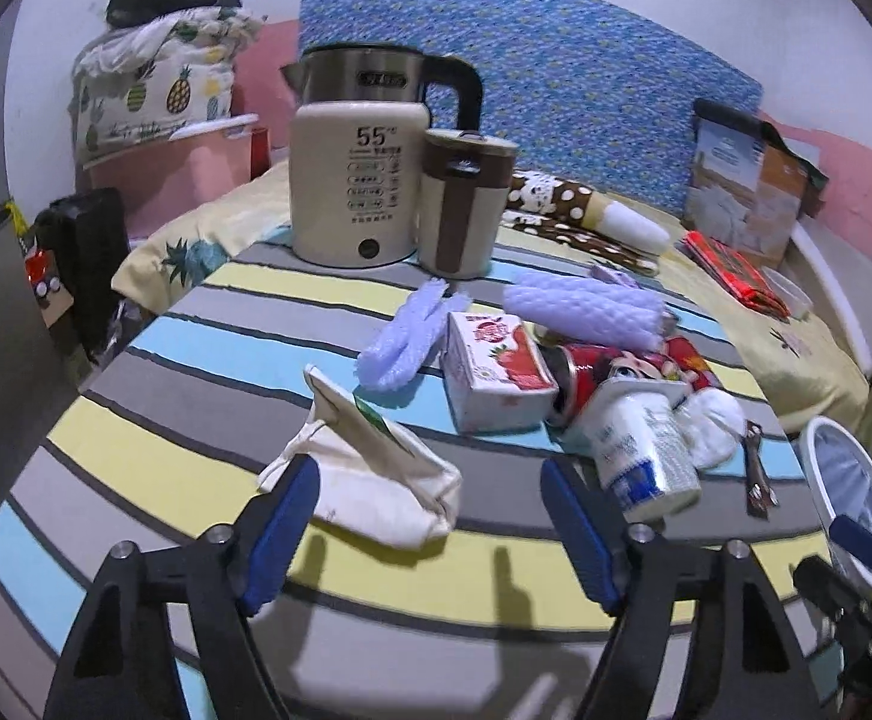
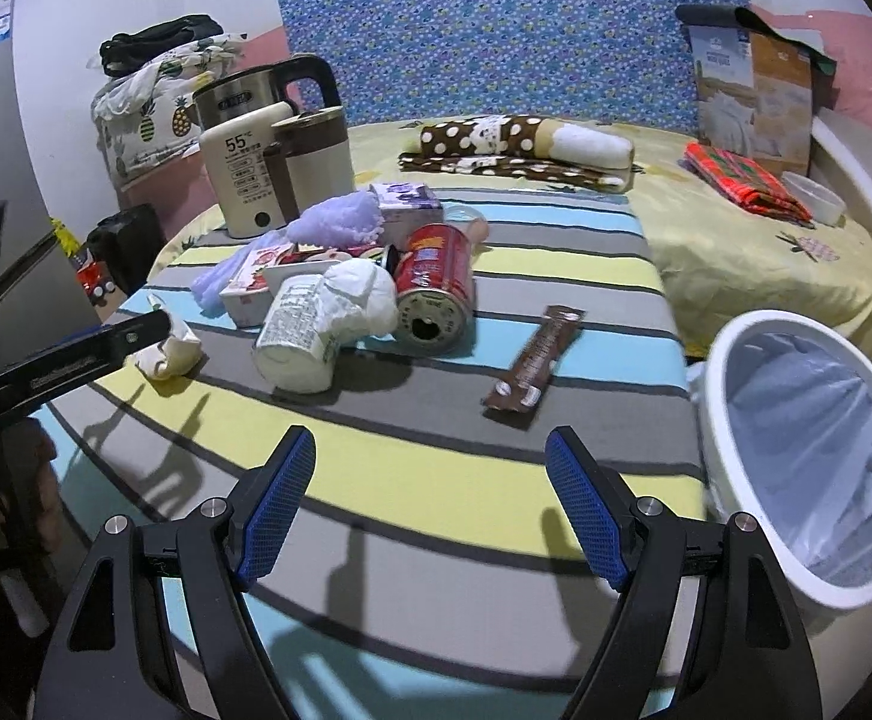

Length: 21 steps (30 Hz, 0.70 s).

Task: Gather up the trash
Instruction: 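Grasp the white yogurt cup with the right gripper while the left gripper grasps the tissue packet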

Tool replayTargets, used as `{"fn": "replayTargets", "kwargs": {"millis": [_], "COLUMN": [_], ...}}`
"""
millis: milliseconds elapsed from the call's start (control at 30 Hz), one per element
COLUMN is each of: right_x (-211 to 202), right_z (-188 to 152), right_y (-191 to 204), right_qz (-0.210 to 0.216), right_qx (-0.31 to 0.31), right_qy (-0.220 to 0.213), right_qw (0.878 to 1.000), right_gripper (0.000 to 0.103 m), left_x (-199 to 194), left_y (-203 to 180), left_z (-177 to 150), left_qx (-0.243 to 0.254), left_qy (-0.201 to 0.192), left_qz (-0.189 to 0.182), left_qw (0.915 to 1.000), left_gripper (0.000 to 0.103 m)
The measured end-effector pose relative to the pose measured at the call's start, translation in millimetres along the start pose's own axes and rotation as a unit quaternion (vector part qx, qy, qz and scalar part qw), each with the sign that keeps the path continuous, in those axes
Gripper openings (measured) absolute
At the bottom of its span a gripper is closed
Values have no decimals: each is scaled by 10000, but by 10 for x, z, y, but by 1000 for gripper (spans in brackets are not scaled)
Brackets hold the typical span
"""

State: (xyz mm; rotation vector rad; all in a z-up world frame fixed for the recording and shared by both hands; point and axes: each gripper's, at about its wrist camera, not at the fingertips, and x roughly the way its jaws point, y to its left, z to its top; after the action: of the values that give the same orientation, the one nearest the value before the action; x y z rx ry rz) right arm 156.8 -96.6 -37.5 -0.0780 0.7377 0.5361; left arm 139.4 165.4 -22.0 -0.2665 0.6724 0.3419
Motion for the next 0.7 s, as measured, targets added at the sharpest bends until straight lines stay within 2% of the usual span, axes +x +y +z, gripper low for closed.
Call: {"fn": "replayTargets", "kwargs": {"millis": [100,167,200,300,367,400,433,700], "right_x": [75,126,148,204,242,256,275,483], "right_z": [42,63,72,98,117,120,128,217], "right_y": [54,88,106,150,181,193,207,390], "right_qz": [87,145,182,256,307,325,365,568], "right_qx": [-20,-41,-45,-62,-61,-59,-50,-39], "right_qy": [31,64,80,125,153,163,185,300], "right_qw": [10000,9999,9998,9996,9994,9993,9992,9979], "right_gripper": [80,80,80,80,80,79,79,78], "left_x": [119,177,222,319,296,275,257,107], "left_y": [32,45,57,105,135,143,152,268], "left_z": [45,60,63,52,36,27,19,-76], "left_qx": [-94,-128,-144,-184,-185,-168,-171,-165], "left_qy": [19,62,122,291,279,269,268,255], "left_qz": [46,71,121,84,35,31,22,-318], "left_qw": [9999,9999,9997,9994,9994,9995,9995,9990], "left_gripper": [71,60,51,31,25,17,14,14]}}
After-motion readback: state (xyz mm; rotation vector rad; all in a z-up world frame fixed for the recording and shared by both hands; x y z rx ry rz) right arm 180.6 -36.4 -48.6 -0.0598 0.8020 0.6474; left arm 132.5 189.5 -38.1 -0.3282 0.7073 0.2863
